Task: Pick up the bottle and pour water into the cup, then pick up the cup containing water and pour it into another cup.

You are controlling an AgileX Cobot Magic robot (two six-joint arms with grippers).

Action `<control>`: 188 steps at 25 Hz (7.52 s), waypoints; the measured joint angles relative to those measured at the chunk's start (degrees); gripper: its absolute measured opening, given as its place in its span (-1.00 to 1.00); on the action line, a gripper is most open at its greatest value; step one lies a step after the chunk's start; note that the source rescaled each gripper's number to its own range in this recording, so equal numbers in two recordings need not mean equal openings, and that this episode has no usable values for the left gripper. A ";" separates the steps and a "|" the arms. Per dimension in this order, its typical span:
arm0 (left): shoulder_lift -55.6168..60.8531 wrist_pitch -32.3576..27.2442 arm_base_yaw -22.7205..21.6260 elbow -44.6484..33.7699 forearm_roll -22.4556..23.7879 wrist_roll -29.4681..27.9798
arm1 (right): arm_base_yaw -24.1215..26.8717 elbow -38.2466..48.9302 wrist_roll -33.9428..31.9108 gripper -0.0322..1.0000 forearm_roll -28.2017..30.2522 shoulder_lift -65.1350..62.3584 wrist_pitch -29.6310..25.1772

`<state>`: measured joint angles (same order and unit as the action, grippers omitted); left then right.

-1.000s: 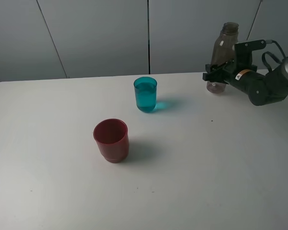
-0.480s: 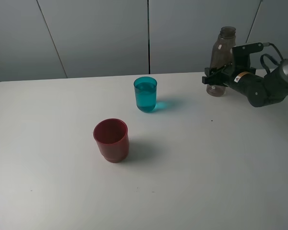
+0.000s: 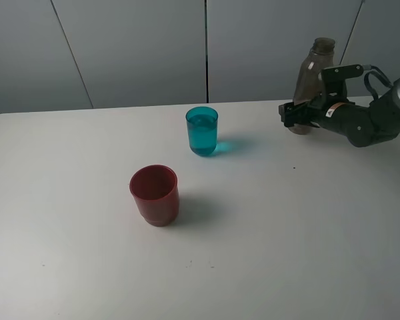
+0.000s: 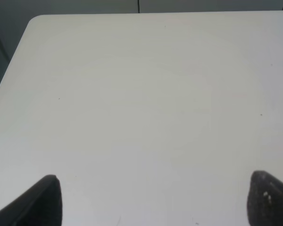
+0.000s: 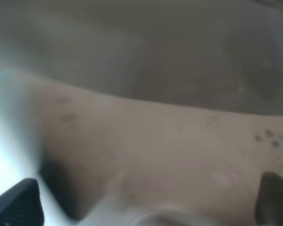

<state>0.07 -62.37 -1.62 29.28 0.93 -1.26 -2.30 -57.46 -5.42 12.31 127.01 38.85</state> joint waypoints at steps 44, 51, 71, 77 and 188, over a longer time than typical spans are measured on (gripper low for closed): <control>0.00 0.00 0.00 0.00 0.00 0.21 | -14.99 14.15 -3.87 0.99 20.68 -9.42 4.11; 0.00 0.00 0.00 0.00 0.00 0.10 | -17.94 8.18 -3.87 0.99 21.15 -3.30 4.11; 0.00 0.00 0.00 0.00 0.00 0.10 | -19.16 0.19 -4.35 0.99 20.94 2.48 4.21; 0.00 0.00 0.00 0.00 0.00 0.10 | -19.79 -0.23 -4.45 0.99 19.73 2.94 4.21; 0.00 0.00 0.00 0.00 0.00 -0.01 | -22.76 -7.21 -6.38 -0.81 16.66 7.49 14.34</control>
<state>0.07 -62.37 -1.62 29.28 0.93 -1.27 -25.06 -64.68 -11.81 28.97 134.50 53.19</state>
